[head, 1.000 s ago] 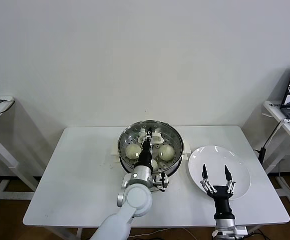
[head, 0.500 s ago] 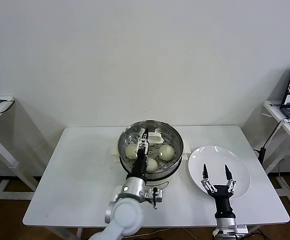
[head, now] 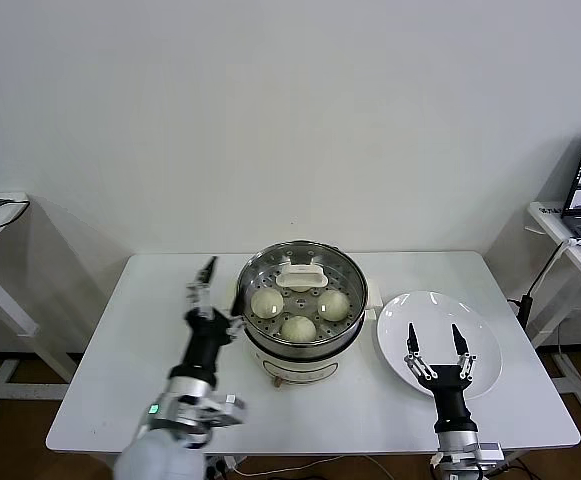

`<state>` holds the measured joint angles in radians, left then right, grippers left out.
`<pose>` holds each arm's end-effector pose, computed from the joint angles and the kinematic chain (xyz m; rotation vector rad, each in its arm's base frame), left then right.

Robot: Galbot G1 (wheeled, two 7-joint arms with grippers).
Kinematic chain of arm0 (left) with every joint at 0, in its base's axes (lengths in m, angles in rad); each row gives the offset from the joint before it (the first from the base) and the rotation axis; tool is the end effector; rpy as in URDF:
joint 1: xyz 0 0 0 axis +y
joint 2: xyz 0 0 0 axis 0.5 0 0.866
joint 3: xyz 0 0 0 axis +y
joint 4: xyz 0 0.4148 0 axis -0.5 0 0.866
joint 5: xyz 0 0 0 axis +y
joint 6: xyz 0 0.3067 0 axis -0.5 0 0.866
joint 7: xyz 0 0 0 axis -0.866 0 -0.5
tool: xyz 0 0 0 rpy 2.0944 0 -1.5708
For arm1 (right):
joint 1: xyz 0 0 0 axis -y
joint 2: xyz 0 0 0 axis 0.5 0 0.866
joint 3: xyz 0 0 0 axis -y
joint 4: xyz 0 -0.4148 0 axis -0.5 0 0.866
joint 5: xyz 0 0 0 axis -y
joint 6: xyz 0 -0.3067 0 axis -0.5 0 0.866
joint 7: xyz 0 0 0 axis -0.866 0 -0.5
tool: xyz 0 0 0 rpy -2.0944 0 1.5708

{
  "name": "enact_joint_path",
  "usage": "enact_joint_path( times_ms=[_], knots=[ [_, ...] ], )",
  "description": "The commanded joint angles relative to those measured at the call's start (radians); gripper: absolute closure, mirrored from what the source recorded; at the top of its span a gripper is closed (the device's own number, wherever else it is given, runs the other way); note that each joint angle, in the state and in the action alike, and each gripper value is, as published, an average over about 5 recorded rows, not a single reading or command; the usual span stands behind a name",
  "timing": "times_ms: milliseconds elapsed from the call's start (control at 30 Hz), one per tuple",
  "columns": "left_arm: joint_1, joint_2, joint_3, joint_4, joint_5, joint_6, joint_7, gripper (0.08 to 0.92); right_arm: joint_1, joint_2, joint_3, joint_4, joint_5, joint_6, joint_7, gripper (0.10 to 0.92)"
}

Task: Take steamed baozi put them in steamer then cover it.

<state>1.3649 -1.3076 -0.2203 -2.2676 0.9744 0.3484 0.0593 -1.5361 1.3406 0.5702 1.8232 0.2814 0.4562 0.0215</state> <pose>0.1418 -0.0111 -0.2874 0.1008 2.5894 1.4997 0.1087 -0.0906 -0.4273 0.0366 2.9178 0.0749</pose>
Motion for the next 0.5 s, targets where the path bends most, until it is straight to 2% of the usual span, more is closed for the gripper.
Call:
enact_joint_path(
  times_ms=[33,500],
  knots=[
    [0.183,-0.130,-0.482,0.052,-0.738,-0.353,-0.089,0.177,-0.019,-0.006,-0.001,0.113,-0.020,-0.096,0.019,0.203],
    [0.242,-0.152,-0.463,0.121,-0.778,-0.451,-0.063,0.177,-0.046,0.002,-0.004,0.166,-0.050,-0.107,0.025,0.203]
  ],
)
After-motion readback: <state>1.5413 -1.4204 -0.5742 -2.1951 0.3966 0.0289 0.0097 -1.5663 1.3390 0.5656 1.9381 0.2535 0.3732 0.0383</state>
